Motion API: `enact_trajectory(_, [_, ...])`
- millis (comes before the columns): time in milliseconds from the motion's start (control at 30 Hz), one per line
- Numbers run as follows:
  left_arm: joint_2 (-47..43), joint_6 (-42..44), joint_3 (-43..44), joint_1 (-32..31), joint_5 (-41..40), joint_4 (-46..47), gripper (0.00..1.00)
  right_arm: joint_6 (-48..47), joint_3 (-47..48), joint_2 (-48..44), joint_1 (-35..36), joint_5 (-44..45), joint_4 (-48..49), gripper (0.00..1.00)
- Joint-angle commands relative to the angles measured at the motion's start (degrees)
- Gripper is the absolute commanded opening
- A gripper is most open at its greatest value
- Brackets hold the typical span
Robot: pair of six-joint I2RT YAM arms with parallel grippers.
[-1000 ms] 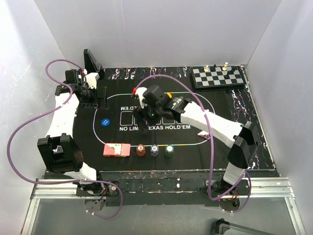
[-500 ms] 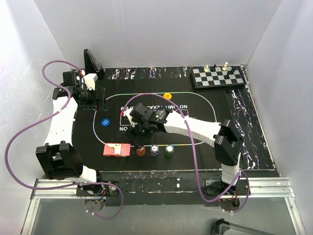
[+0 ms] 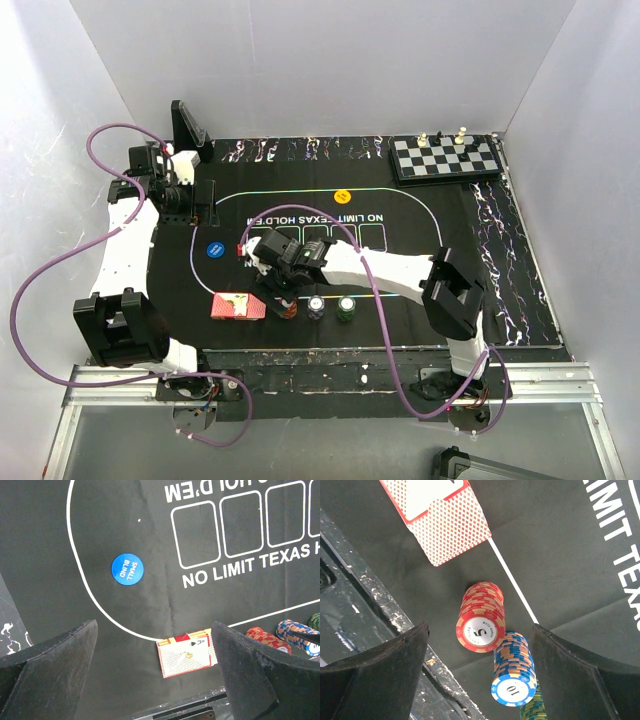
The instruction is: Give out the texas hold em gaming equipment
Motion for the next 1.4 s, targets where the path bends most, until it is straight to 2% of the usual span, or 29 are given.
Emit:
enact_trajectory(0, [-2.2, -0.4, -0.5, 0.2, -0.2, 0.0, 0.98, -1.4, -1.0, 0.7, 0.6, 4.3, 2.8, 0.89])
enact_trajectory(733, [-2.1, -0.4, 1.0, 0.3, -0.9, -0.8, 0.98, -1.6, -3.4, 3.7, 0.6, 0.9, 5.6, 0.65])
enact_trajectory(1000, [-1.7, 0.0, 1.4, 0.4, -0.7, -1.5, 0.98, -1.6, -2.8, 2.3, 0.7, 1.4, 4.7, 0.65])
enact_trajectory(1367, [-2.3, 0.4, 1.3, 0.3, -0.3, -1.9, 0.98, -1.6, -3.1, 0.6, 0.7, 2.5, 4.4, 0.70])
